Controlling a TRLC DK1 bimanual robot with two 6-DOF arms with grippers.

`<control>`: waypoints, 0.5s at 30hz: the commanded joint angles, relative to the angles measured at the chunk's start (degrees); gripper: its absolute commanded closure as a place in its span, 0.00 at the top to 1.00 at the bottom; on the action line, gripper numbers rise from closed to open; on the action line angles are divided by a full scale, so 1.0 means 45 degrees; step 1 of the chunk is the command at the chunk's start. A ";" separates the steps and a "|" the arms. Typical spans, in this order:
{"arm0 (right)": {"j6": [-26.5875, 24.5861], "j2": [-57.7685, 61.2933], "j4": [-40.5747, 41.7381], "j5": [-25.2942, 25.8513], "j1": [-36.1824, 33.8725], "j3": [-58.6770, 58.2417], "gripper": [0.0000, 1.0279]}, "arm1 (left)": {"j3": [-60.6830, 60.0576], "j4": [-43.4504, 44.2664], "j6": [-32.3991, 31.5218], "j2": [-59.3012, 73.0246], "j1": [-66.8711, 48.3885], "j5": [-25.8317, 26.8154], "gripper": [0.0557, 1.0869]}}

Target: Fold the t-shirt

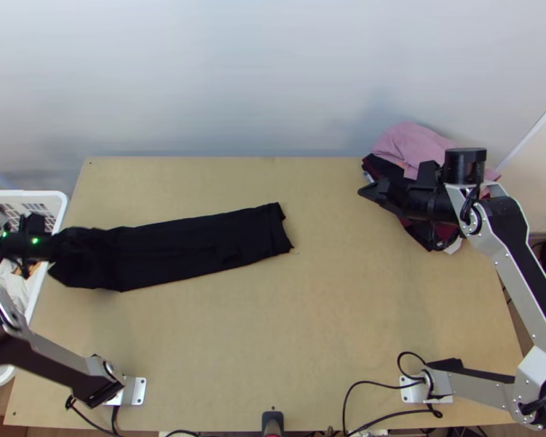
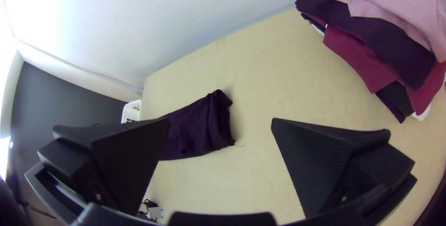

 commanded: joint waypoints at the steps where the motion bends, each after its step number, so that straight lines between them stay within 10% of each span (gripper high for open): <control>1: 0.0005 -0.0205 0.0172 -0.0079 -0.0079 -0.0302 0.96 | 0.0583 -0.0874 -0.1009 -0.1651 -0.1487 0.0376 0.04; 15: 0.0024 -0.0302 0.0153 -0.0079 -0.0333 -0.0438 0.96 | 0.3004 0.0298 -0.6244 -0.0928 -0.8596 0.0102 0.04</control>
